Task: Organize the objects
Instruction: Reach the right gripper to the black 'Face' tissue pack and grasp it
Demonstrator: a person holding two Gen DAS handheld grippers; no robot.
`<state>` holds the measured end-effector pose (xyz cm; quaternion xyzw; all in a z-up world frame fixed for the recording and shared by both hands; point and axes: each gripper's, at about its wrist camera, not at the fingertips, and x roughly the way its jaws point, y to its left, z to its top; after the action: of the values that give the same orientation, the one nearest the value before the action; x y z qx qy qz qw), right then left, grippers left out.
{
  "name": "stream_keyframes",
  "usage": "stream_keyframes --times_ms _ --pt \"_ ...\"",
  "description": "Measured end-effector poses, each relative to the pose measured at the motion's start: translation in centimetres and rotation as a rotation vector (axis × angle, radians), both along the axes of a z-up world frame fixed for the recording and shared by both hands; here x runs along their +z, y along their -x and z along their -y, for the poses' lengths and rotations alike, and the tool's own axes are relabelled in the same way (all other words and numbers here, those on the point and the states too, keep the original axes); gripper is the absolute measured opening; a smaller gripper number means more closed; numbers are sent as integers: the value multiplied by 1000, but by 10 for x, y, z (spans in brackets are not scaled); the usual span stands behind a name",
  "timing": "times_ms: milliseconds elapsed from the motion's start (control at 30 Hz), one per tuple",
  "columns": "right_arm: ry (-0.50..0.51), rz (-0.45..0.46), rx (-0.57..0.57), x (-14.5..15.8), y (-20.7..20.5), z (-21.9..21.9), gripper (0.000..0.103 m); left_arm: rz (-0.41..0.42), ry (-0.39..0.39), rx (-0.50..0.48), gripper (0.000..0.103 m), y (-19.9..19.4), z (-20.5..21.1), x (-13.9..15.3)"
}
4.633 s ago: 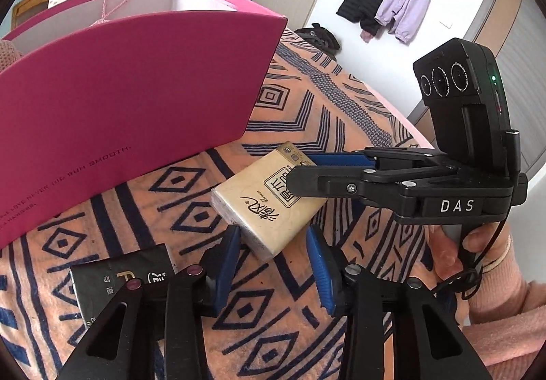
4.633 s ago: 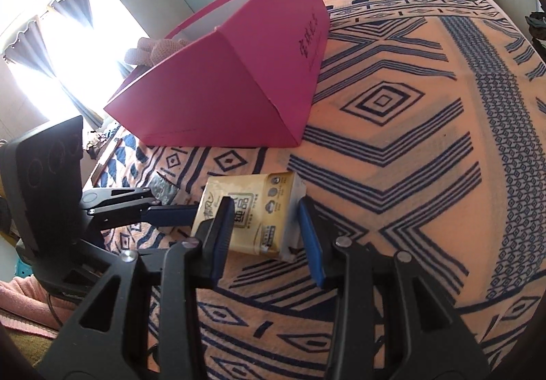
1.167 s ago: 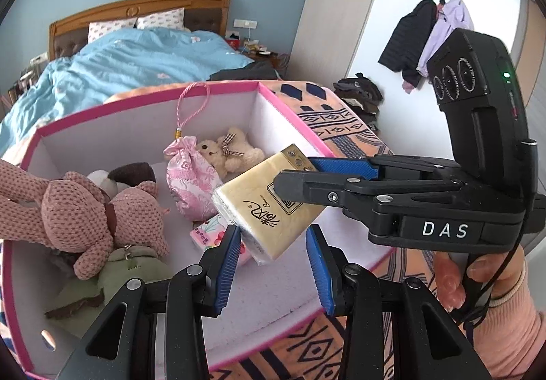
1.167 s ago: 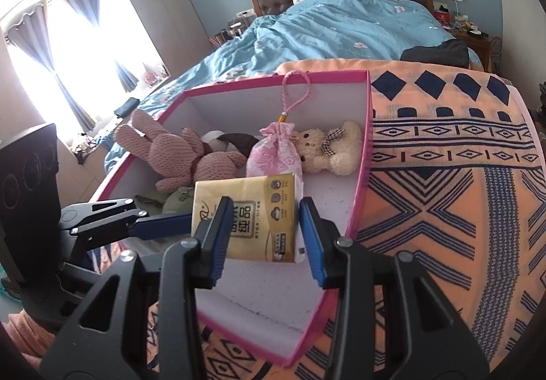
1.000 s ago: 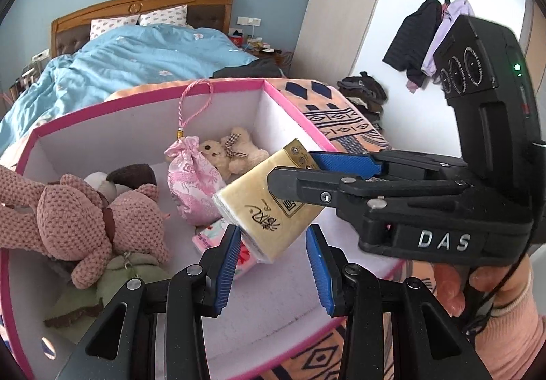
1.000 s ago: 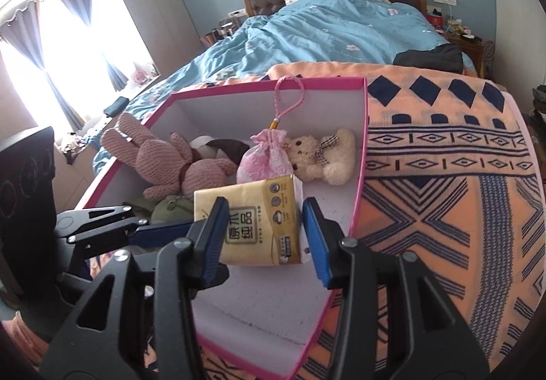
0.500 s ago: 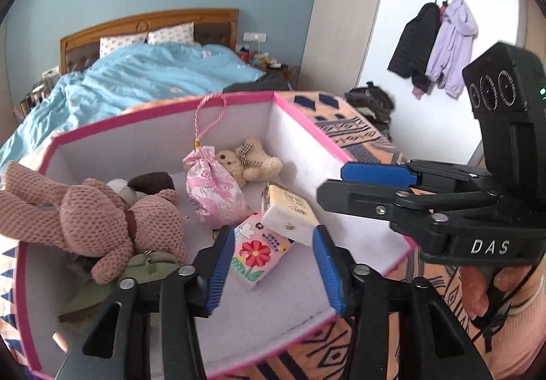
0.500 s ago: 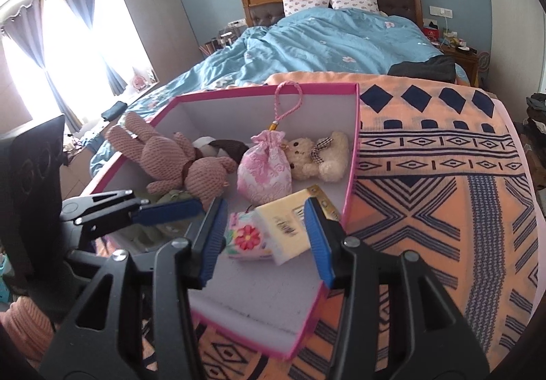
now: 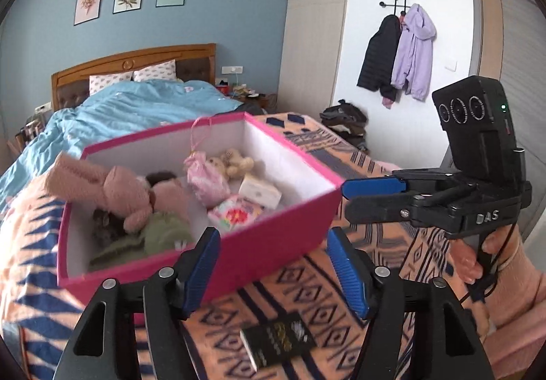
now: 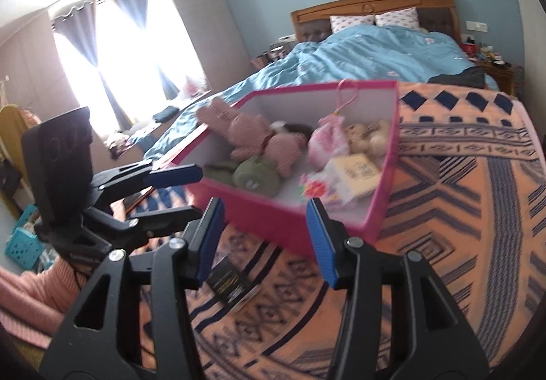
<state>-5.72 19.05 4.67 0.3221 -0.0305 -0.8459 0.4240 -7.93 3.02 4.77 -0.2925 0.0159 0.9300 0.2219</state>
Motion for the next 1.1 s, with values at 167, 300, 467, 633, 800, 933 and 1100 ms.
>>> stream_keyframes --times_ms 167,300,467,633,800,933,1100 --pt "-28 60 47 -26 -16 11 52 74 10 24 67 -9 6 -27" --pt "-39 132 63 -50 -18 19 52 133 7 44 67 -11 11 -47" --pt "-53 210 60 -75 -17 25 52 202 -3 48 67 -12 13 -69" --pt "-64 253 56 -89 -15 28 52 243 -15 50 66 -13 15 -79" --pt "-76 275 66 -97 -15 33 52 273 -23 48 60 -13 15 -86" --pt "-77 291 67 -102 -14 34 52 307 -26 49 53 -10 17 -93" --pt "-75 298 65 -106 -14 38 52 343 -53 41 45 -9 19 -100"
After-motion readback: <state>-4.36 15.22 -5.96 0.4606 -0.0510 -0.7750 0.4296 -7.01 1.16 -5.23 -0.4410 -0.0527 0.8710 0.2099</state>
